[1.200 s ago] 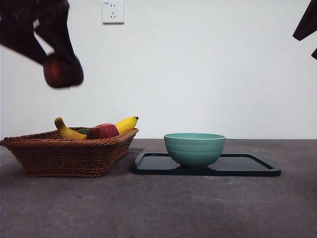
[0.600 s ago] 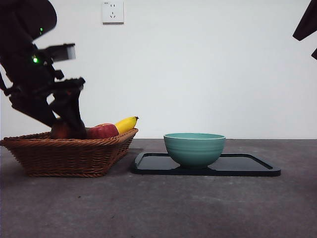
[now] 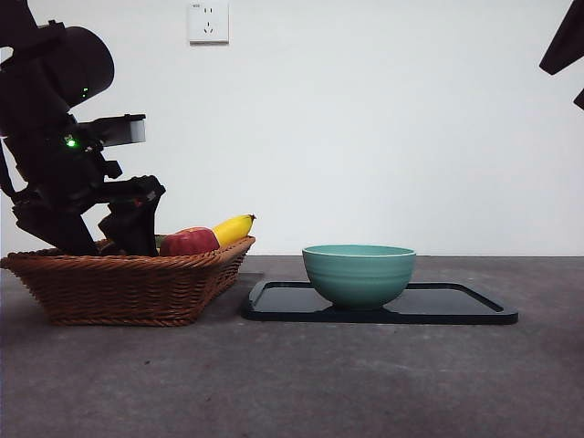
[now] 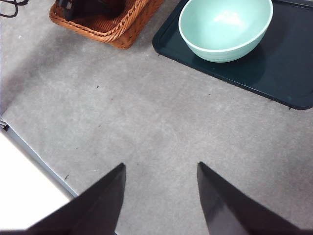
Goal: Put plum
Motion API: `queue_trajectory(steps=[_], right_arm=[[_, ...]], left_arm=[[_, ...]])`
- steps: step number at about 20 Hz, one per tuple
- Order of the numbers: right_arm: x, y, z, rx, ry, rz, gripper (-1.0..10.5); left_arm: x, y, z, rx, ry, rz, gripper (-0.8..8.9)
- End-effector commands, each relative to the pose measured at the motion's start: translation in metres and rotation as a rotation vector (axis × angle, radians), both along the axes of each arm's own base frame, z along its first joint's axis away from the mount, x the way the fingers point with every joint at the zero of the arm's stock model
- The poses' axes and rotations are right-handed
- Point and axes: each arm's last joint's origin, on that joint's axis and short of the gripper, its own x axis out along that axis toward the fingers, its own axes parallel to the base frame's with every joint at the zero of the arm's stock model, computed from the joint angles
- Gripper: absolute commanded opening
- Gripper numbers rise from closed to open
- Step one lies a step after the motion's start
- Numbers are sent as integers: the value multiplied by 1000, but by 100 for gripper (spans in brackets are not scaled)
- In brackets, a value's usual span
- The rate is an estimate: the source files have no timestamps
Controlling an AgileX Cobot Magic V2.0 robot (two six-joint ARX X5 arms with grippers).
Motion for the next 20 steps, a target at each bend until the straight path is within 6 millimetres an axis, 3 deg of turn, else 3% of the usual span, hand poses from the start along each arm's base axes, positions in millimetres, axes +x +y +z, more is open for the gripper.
queue_trajectory(steps=[1, 4, 8, 10, 15, 20], right_arm=[[1, 1, 2, 1, -14, 12, 234], [1, 1, 2, 1, -14, 12, 234], [1, 1, 2, 1, -15, 12, 234], [1, 1, 2, 1, -14, 12, 234], [1, 1, 2, 1, -14, 12, 234], [1, 1, 2, 2, -14, 12, 234]], left_arm=[[-5, 0, 24, -32, -77, 11, 443], [-30, 5, 67, -94, -165, 20, 441], [-93, 7, 117, -278, -152, -115, 436], [-122, 11, 131, -365, -118, -190, 436], [-167, 25, 138, -391, -5, -229, 436], [-183, 30, 138, -367, 29, -265, 432]])
